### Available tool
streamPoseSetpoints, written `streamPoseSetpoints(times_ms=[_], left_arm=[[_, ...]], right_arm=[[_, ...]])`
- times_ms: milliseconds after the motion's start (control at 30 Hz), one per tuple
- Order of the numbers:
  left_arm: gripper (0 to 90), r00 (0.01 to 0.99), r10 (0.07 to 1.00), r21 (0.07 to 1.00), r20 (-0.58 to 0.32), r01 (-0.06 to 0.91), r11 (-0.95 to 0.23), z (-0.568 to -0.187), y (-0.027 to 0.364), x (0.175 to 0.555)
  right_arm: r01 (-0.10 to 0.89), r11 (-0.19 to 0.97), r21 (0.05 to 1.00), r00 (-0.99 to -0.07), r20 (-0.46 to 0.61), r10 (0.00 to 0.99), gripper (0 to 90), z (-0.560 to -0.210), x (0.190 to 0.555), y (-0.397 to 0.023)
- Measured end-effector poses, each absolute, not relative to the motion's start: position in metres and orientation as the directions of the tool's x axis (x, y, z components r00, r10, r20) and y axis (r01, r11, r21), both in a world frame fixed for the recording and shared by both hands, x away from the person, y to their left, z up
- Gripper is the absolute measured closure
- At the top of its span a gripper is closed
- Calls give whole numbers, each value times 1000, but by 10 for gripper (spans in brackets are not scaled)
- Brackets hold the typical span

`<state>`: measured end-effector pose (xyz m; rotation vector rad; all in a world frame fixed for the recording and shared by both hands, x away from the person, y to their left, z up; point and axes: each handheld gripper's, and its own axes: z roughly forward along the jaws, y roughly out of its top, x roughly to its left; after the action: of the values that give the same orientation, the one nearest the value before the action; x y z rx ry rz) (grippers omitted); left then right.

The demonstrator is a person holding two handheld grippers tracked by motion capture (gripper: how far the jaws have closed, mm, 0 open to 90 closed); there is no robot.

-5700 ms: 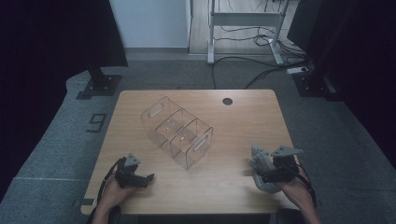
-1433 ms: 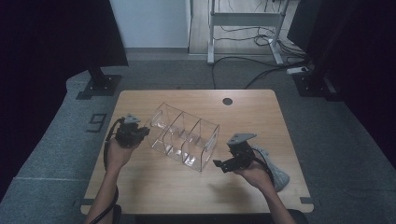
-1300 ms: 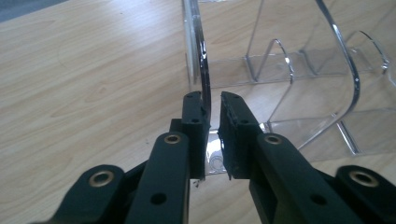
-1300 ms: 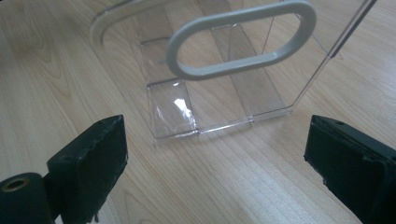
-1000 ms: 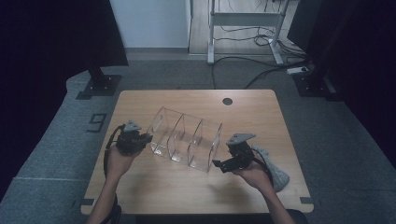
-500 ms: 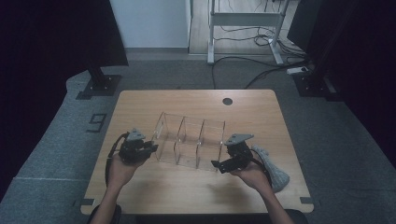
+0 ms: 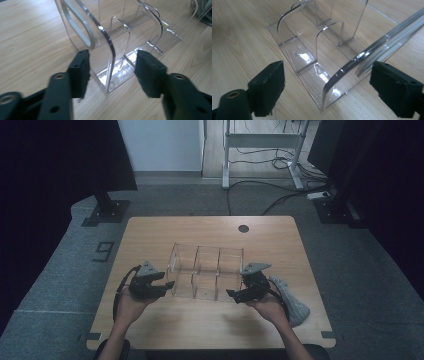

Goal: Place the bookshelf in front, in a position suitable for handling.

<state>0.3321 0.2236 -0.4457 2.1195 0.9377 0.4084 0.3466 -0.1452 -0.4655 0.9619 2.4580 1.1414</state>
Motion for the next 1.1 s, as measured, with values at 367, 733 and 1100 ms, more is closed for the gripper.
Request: streamPoseSetpoints(times_ms=[367, 733, 1100], left_arm=[[118, 650, 760, 754, -8, 503, -423, -451, 246, 326], [0, 591, 803, 759, -80, 559, -335, -469, 256, 333], [25, 619, 785, 755, -32, 530, -386, -474, 250, 334]], right_arm=[[461, 436, 773, -690, 4, 724, 277, -458, 345, -150], [495, 396, 773, -636, 12, 771, 409, -455, 350, -170], [514, 367, 775, -608, 27, 793, 589, -454, 355, -185]])
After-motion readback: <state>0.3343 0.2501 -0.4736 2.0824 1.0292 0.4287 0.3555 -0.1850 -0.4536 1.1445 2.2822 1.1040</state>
